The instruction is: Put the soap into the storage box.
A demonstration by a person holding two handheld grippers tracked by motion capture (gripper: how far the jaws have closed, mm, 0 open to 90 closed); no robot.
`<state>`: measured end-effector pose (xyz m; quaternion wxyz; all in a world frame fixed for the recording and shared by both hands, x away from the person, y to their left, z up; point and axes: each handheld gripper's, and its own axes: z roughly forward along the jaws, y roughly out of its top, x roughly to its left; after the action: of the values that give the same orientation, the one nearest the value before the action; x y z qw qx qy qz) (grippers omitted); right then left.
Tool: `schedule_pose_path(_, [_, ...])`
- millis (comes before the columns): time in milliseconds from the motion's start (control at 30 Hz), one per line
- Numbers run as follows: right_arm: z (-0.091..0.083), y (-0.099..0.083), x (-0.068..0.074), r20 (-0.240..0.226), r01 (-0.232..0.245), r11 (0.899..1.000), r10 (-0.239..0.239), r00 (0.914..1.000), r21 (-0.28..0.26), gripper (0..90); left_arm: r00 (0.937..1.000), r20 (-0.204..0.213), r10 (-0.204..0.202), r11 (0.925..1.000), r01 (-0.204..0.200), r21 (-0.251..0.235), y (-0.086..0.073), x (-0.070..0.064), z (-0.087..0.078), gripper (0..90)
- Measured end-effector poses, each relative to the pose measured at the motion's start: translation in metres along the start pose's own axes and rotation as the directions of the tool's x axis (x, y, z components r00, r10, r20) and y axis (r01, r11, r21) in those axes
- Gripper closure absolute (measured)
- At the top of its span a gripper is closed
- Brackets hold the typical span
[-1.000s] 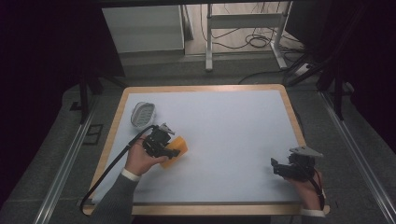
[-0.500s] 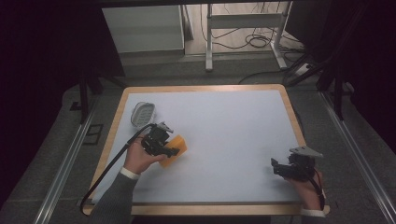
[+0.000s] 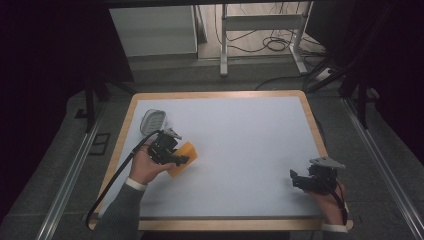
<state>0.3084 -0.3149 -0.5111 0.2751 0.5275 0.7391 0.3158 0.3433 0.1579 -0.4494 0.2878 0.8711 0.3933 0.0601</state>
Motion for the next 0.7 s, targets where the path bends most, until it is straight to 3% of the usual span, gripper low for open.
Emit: schedule_pose_path(700, [0.0011,-0.0007,0.0002,0.004,0.000,1.000,0.000,1.0000,0.007,7.5,0.9997,-0.015,-0.021,0.9997,0.021,-0.014,0.0000,0.0091,-0.0076,60.8])
